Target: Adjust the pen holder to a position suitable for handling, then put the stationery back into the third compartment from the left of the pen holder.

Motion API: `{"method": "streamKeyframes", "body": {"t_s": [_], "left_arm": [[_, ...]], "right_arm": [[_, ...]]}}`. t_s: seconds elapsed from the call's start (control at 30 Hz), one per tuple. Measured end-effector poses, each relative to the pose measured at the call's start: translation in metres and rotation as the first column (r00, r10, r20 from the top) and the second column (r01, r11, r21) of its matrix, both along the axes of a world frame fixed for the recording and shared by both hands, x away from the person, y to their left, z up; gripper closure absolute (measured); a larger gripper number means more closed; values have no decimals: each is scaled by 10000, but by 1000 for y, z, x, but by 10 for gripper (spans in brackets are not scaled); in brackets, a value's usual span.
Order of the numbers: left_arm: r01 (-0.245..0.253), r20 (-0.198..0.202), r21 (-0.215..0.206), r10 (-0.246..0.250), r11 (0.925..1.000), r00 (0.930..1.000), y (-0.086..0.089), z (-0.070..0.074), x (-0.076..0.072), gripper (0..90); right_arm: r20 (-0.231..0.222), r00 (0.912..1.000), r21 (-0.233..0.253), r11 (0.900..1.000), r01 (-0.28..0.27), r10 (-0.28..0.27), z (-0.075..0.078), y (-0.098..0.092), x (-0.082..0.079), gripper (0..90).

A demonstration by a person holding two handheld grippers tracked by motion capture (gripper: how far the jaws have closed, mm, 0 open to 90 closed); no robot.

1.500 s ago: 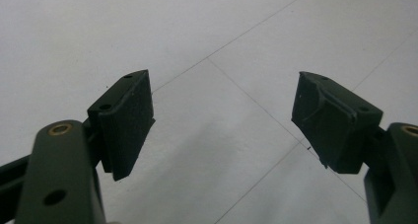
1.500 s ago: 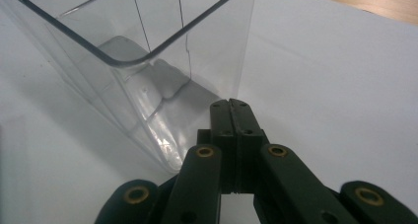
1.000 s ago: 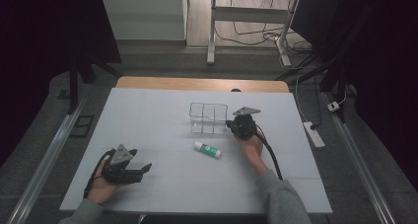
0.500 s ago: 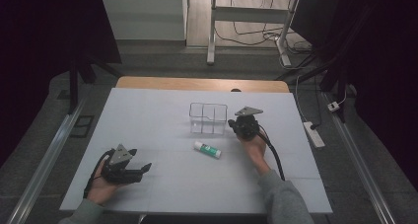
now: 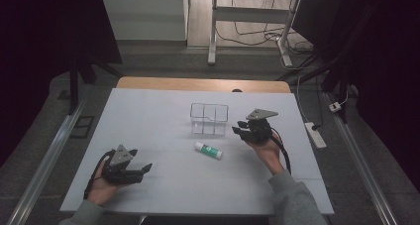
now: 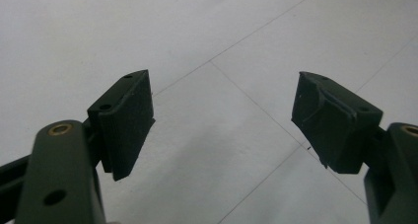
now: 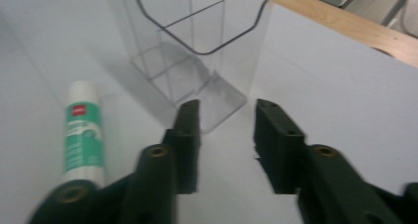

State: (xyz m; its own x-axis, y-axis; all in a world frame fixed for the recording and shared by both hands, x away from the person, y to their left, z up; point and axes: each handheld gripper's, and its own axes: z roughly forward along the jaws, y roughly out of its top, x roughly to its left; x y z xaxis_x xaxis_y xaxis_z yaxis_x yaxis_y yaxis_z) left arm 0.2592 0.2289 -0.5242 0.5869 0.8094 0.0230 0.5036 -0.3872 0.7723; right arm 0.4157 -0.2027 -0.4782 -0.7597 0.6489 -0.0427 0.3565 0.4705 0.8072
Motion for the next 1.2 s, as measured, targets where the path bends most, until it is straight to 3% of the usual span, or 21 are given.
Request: {"method": "streamKeyframes", "body": {"t_s": [0.07, 0.27, 0.8, 1.2], "left_arm": [[-5, 15, -24, 5, 10000, 10000, 0, 0, 0, 237], [51, 27, -16, -51, 10000, 10000, -1, 1, 0, 237], [55, 57, -11, -55, 10000, 10000, -1, 1, 1, 237], [94, 56, 19, -94, 10000, 9999, -1, 0, 1, 237]], "right_arm": [[-98, 9998, -43, 9998, -192, 191, 3, -1, -4, 514], [-232, 9974, 135, 9976, -681, 684, 11, -2, -12, 460], [-666, 9825, -66, 9846, -1746, 1738, 17, 19, -21, 415], [-778, 9762, -252, 9785, -2048, 2023, 17, 33, -23, 413]]}}
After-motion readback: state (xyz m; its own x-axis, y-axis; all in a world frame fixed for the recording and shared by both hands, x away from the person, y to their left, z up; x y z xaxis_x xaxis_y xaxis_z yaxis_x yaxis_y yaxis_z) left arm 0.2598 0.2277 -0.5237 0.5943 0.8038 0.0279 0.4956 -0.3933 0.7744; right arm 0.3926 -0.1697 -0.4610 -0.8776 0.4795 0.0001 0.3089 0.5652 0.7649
